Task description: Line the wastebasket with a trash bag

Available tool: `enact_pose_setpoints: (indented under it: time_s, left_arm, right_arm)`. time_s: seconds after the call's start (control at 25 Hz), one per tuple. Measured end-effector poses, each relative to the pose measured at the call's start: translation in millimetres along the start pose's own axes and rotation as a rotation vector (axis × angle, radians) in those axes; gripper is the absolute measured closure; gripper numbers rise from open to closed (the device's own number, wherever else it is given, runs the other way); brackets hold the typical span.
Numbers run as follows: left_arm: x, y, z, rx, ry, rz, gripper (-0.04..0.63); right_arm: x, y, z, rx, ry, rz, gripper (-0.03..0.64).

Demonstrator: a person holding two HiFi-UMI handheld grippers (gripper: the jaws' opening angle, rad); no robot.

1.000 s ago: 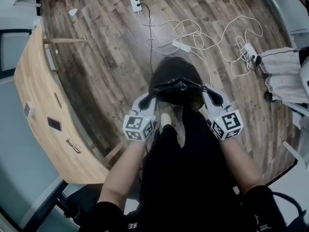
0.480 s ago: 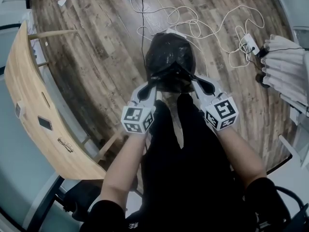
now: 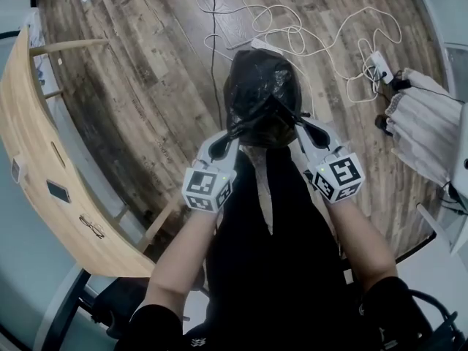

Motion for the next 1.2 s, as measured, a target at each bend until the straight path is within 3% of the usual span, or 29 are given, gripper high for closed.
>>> enact_pose_setpoints:
  time_s: [0.36,0.68,0.92,1.2]
  left_arm:
    - [-45.4,27.1,-45.2,-0.061,0.030,-0.015,0.589]
    - [-60.9,65.4,-79.9,-0.071,0.056,0.038,0.589]
    - [-78.7,82.8,-131.4,-0.054,0.015,0.078,0.589]
    - [-97.3,80.9,-167.9,-0.016,0.061,0.042,0.589]
  right_arm:
    - [18.9,36.1,-45.5,0.043,0.037,-0.024,0.615]
    - [59.3,56.9,-97.1,0.012,0.087,-0.008,0.615]
    - [80.2,73.3,-131.5,0.021,0.028,0.012,0.615]
    - [100.9,81.3,-167.1,0.060,-0.029,0.020,0.615]
Point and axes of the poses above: the fingertips, and each gripper's own axes: y forward along the fingers, x to its right, z out of its top, the point moved 8 cm from there along -y, backward along the fingers, and after that the axes turned 14 degrees about x, right-handed, at the moved point
